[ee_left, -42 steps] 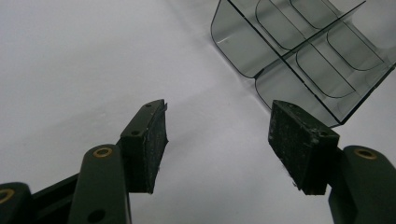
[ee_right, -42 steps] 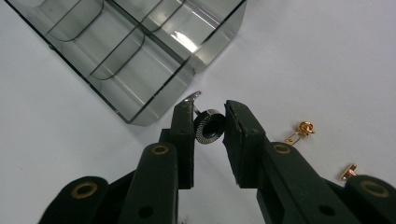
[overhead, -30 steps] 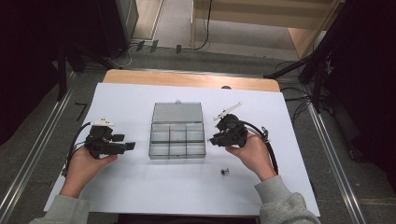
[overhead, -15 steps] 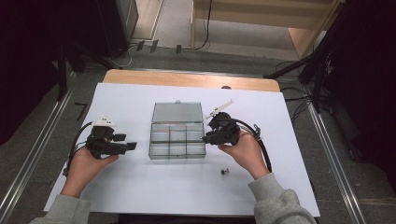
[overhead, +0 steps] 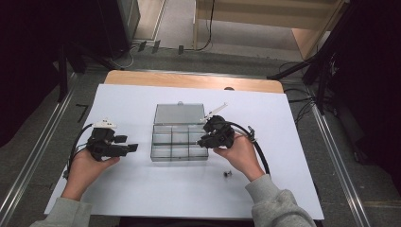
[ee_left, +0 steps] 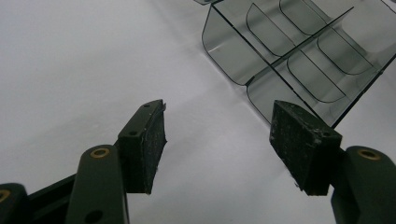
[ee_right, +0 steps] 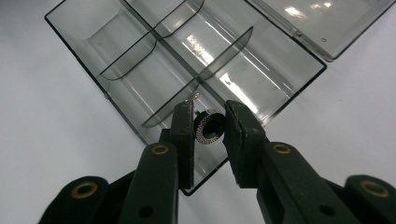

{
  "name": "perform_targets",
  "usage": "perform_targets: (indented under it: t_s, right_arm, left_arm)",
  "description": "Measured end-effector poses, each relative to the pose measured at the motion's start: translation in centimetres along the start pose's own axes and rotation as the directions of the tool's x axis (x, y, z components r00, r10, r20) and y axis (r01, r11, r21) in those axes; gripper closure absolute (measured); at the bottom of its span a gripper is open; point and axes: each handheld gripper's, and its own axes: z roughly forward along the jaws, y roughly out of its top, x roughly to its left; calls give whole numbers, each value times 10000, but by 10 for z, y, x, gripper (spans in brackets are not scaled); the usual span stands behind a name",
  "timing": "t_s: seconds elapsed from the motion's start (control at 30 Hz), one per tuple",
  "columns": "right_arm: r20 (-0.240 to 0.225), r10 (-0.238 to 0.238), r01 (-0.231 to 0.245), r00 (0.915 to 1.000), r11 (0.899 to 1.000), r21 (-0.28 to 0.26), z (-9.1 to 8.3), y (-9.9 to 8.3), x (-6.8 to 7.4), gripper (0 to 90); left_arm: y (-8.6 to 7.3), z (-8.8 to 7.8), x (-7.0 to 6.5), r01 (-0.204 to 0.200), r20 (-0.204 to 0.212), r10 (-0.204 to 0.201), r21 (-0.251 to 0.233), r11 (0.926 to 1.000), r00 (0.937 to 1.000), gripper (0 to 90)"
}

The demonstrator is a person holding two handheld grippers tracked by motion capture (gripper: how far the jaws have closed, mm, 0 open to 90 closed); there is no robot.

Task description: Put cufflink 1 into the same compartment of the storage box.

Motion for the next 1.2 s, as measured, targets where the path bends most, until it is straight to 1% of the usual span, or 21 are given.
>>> perform_targets:
  t_s: [0.07,0.13,0.3,0.53,0.7,0.83,0.97,1.13,1.2]
  right_arm:
    - [-107,3,-3,9999,10000,28,3,0,1,757]
    - [-181,-111,112,9998,9999,27,6,1,3,756]
    - [-191,-149,152,9997,9998,151,15,0,6,756]
    - [-211,-207,213,9996,9994,282,21,-2,8,756]
    - [-208,-134,144,9997,9988,476,27,-3,8,756]
    - [-224,-310,326,9993,9967,737,34,-5,10,757]
    - [-245,-355,374,9991,9958,838,38,-5,11,756]
    - [-291,-344,370,9990,9949,939,44,-7,12,757]
    - [-351,-186,218,9992,9953,948,46,-7,12,757]
  left_arm:
    - [0,0,0,59,-2,-59,-57,10000,10000,369]
    - [0,-1,0,24,-58,-24,-64,10000,10000,369]
    - [0,-1,0,35,-74,-36,-84,10000,10000,369]
    - [0,-1,1,37,-58,-38,-83,10000,10000,370]
    - [0,0,1,48,-54,-48,-59,10000,10000,370]
    - [0,0,1,69,-37,-69,-68,10000,10000,370]
    - [0,0,1,58,-30,-58,-67,10000,10000,370]
    - [0,0,1,39,-36,-39,-61,10000,10000,370]
    - [0,0,1,15,-42,-15,-41,10000,10000,370]
